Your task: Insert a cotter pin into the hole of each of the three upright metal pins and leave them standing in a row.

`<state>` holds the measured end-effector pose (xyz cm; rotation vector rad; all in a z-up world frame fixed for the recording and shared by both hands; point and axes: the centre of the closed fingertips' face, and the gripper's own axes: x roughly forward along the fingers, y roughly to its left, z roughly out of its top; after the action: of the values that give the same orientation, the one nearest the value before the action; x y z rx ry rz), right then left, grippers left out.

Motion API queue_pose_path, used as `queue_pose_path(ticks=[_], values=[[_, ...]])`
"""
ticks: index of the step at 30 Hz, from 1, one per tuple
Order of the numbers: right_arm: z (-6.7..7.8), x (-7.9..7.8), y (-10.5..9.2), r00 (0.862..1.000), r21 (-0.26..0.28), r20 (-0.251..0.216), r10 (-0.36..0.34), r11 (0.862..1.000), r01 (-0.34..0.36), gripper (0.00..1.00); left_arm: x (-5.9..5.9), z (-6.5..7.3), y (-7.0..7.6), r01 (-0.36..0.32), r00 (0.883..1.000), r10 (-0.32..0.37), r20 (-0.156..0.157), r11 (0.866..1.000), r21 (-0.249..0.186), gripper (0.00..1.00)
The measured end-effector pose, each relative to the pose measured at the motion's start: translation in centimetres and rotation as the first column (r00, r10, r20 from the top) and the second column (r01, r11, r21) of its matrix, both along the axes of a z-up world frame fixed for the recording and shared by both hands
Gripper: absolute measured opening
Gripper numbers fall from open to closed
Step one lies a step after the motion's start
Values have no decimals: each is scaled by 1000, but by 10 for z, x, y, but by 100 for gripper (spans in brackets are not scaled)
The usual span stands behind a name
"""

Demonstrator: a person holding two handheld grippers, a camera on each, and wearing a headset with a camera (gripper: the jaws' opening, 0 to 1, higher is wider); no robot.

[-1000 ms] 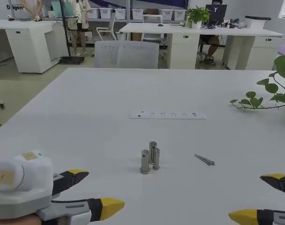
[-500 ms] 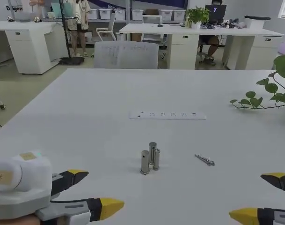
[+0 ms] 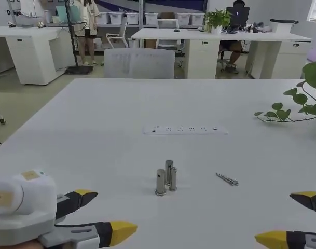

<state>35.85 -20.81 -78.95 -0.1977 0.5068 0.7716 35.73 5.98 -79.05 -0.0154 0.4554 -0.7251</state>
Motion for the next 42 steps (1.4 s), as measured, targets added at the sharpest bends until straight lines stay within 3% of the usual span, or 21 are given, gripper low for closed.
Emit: queue_pose_path(ticks=[9, 18, 32, 42], values=[[1, -1, -1, 1000, 3, 3, -3, 1000, 3, 84, 0, 4, -1, 15, 1000, -15, 2, 1000, 11, 75], [4, -1, -2, 1000, 8, 10, -7, 1000, 7, 84, 14, 13, -8, 36, 999, -37, 19, 999, 20, 74], [9, 0, -5, 1000, 4, 21, -14, 1000, 14, 84, 49, 19, -32, 71, 996, -72, 45, 997, 19, 71], [10, 2, -8, 999, 1, 23, -26, 1000, 26, 84, 68, 11, -47, 95, 995, -96, 32, 995, 19, 68]])
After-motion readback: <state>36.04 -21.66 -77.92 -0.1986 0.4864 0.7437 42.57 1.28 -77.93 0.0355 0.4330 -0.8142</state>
